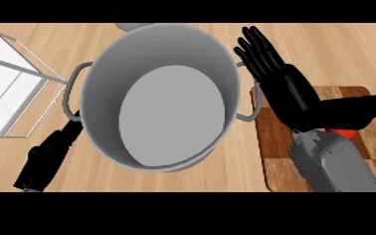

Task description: Pick the tomato from the cutting board and place it in the pot

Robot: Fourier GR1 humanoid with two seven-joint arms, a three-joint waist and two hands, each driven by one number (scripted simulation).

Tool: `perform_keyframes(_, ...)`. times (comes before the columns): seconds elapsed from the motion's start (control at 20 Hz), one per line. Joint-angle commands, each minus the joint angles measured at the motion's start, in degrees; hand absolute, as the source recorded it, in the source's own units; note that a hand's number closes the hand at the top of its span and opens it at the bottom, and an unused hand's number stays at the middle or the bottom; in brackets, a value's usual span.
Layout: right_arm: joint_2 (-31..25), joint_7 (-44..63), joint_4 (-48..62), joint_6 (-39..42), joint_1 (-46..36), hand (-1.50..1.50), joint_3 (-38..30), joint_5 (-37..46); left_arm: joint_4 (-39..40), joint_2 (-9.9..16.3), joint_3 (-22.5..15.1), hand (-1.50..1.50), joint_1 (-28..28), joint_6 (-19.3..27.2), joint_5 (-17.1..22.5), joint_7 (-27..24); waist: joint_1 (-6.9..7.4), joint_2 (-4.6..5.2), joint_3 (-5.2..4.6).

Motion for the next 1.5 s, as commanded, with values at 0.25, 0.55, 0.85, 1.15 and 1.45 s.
perform_keyframes(0.25, -9.7, 4.2, -0.3, 35.4, 4.8, -1.50, 8.3, -17.6, -3.4, -9.8, 5.2, 0.00, -6.9, 7.1, 5.9, 1.6, 1.76, 1.23, -0.44)
perform_keyframes(0.55, -24.0, -25.1, 3.0, 42.5, 5.1, -1.50, -13.2, -1.3, -3.8, -12.2, 6.5, 0.00, -6.4, 8.7, 9.0, 3.7, -1.28, 0.95, -0.01)
perform_keyframes(0.85, -35.5, -39.0, 9.2, 55.6, 6.3, -1.50, -24.1, 5.7, -4.3, -13.4, 5.2, 0.00, -7.3, 9.9, 8.3, 5.6, -0.65, 0.93, -0.04)
perform_keyframes(1.15, -46.6, -43.8, 9.1, 56.3, 3.4, -1.50, -26.2, 14.9, -2.8, -13.9, 5.1, 0.00, -11.1, 10.6, 7.4, 7.0, 0.94, 1.30, -0.23)
perform_keyframes(1.45, -53.4, -50.7, 6.7, 51.9, 7.7, -1.50, -21.5, 26.0, -2.4, -14.4, 4.2, 0.00, -11.7, 10.1, 7.2, 8.0, 1.45, 0.99, -0.40)
